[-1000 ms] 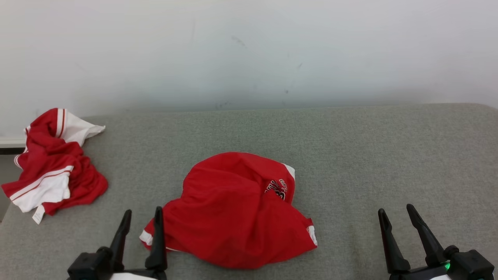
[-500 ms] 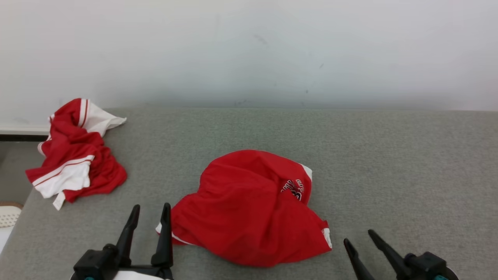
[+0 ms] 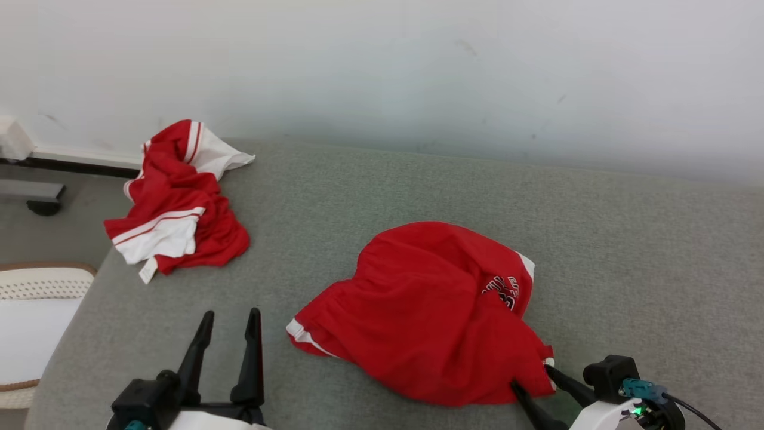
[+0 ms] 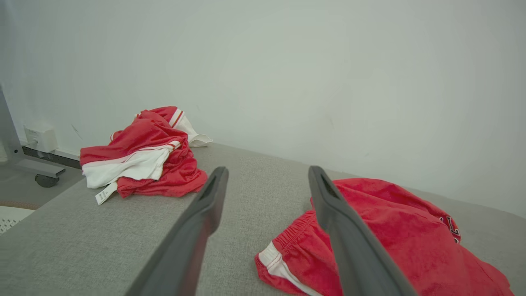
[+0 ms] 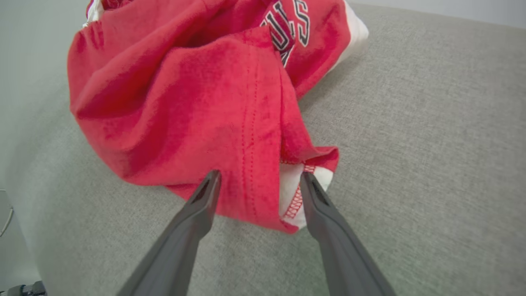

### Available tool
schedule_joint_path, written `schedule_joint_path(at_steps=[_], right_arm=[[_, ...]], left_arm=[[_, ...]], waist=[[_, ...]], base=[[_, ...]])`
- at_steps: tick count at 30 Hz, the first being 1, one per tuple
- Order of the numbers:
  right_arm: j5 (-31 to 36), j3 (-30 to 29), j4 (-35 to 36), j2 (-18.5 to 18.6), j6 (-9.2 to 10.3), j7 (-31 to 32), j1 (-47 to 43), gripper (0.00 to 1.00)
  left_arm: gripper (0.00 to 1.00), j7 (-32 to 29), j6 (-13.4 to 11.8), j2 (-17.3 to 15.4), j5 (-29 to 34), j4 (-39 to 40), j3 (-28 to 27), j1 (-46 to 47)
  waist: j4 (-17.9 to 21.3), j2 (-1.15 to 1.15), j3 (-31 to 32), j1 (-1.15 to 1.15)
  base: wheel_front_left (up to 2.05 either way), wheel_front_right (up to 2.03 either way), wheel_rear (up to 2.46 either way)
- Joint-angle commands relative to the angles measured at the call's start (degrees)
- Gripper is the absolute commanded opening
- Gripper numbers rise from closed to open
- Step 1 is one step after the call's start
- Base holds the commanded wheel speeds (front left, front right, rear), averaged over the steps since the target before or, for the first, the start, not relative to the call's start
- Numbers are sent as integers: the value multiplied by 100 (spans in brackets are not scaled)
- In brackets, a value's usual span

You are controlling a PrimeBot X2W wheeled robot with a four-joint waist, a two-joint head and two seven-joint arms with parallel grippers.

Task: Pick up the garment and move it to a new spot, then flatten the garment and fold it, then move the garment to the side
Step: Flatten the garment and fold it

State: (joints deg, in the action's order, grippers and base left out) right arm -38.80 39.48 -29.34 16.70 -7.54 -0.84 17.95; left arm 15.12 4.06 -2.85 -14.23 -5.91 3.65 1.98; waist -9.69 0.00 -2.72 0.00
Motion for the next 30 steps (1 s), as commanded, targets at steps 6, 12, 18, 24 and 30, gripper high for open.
schedule_joint_path(at_steps=[6,12,18,24,30], right_arm=[[-441,503,-103,51,10,-15,235,0],[-1375,769,538,216,10,-137,186,0],[-2592,637,1508,639,10,-66,326,0],[-3785,102,1693,1007,10,230,638,0],[-4882,-451,1105,1169,10,856,1052,0]], left_arm=[[100,5,-27,-12,-94,-31,-12,17],[100,5,-40,-11,-122,-49,-20,-26],[100,5,-95,-13,-166,-21,58,-3],[100,5,-78,-12,-282,13,162,161],[100,5,-137,-12,-364,7,242,312]], waist=[[-191,0,-39,0],[-125,0,-1,0],[-20,0,-38,0],[-165,0,-352,0],[-447,0,-772,0]], base=[[0,0,0],[0,0,0],[0,0,0],[0,0,0],[0,0,0]])
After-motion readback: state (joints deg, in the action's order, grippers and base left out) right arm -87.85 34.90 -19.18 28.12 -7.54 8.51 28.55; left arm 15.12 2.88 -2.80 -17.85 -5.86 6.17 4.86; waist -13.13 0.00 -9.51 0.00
